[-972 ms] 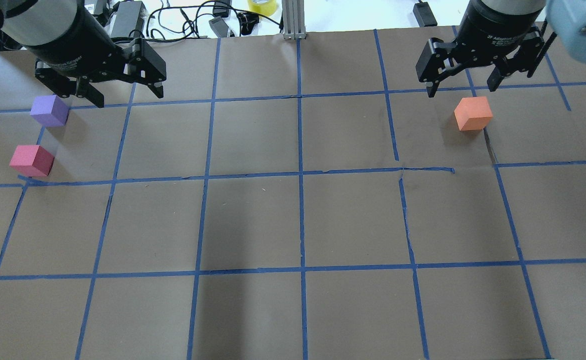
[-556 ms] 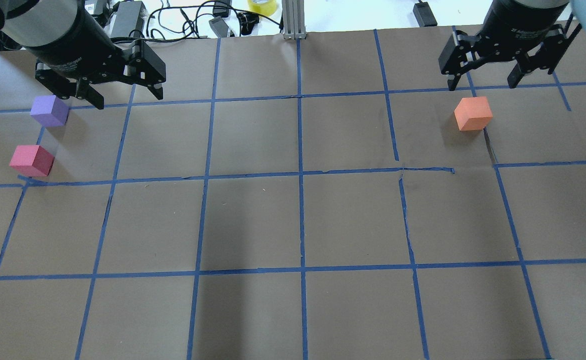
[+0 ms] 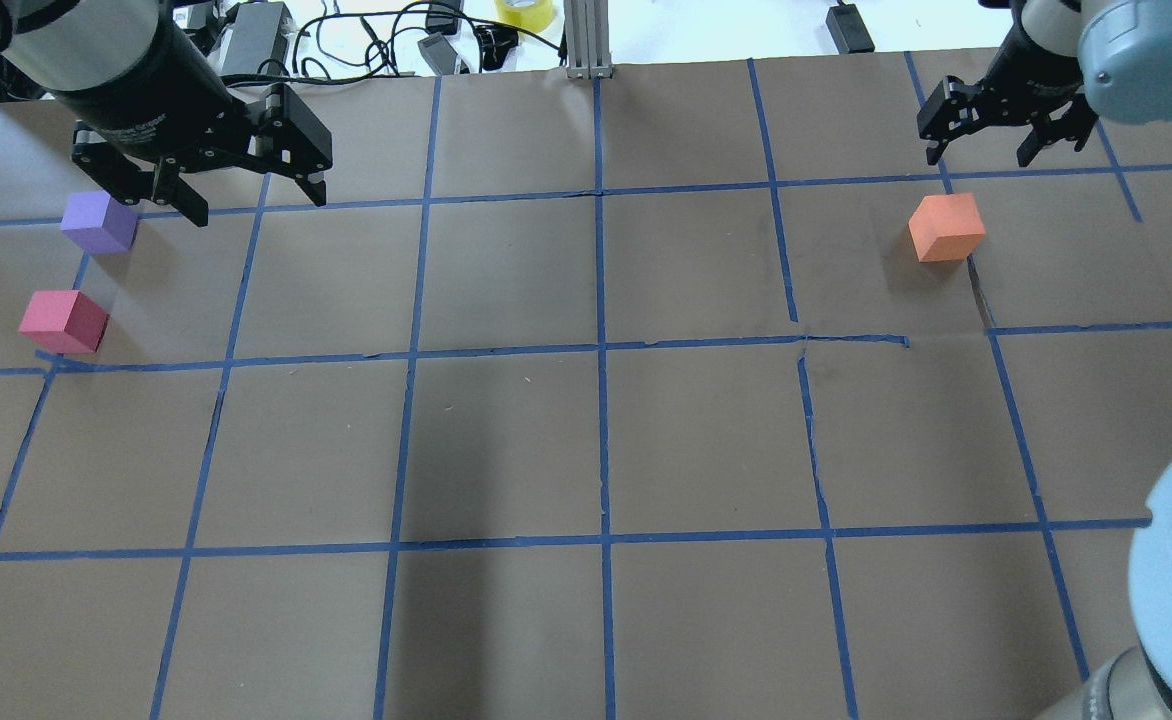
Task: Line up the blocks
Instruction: 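Move the right gripper down over the orange cube, then grasp the orange cube with the right gripper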
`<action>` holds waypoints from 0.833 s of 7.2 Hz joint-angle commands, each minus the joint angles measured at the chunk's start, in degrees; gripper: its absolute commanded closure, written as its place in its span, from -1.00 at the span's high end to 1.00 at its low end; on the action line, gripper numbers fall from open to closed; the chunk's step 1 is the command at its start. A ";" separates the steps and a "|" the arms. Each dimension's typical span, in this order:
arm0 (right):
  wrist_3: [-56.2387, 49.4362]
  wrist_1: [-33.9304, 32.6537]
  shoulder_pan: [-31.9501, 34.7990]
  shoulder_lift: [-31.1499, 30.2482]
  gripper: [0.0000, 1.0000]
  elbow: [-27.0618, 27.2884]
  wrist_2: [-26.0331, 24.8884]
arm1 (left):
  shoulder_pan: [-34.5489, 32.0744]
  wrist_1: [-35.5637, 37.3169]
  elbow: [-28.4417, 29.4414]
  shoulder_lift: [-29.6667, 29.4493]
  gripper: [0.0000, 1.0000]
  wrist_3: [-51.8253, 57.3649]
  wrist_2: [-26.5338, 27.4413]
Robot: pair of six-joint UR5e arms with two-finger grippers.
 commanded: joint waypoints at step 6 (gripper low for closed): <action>-4.33 -12.05 -2.52 11.73 1.00 2.55 -0.46 | -0.41 -0.02 0.20 1.88 1.00 0.43 -0.17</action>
